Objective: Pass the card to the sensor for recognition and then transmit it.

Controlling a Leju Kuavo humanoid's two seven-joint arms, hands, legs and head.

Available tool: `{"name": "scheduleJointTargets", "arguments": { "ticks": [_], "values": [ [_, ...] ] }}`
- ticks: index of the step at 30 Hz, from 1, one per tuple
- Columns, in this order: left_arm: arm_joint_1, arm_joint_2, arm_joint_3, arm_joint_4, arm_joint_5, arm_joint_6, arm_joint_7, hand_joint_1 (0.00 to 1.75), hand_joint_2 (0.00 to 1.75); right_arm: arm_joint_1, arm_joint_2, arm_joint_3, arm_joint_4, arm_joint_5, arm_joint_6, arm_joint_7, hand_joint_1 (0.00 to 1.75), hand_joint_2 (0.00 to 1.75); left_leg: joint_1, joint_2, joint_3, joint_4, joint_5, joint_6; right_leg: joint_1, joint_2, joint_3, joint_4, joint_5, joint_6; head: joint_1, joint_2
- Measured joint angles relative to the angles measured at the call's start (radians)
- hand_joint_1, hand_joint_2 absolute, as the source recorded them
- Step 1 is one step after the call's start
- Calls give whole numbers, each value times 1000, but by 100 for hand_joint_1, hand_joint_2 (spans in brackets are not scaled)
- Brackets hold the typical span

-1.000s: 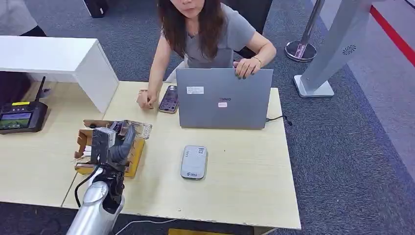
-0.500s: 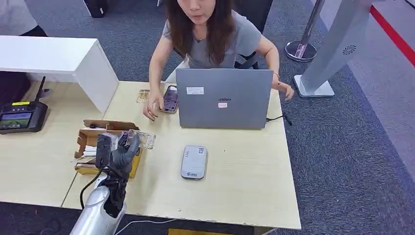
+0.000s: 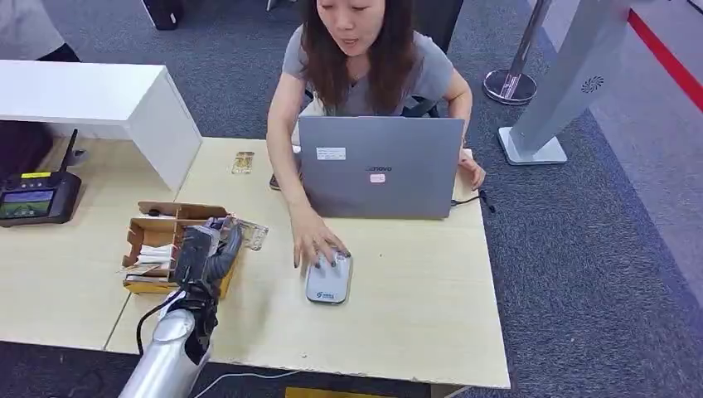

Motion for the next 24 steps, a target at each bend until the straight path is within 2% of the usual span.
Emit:
{"name": "scheduleJointTargets", "arguments": {
  "ticks": [15, 24],
  "values": [
    [-28, -18, -61, -34, 5, -37, 6, 175, 175, -6, 3, 17, 1, 3, 5, 4, 0, 175, 0, 0, 0, 0, 0, 0, 0, 0, 0, 0, 0, 0, 0, 0],
    [-25, -29, -61, -34, 81, -74, 25, 175, 175, -6, 3, 24, 1, 2, 1, 5, 0, 175, 0, 0, 0, 0, 0, 0, 0, 0, 0, 0, 0, 0, 0, 0]
  ]
}}
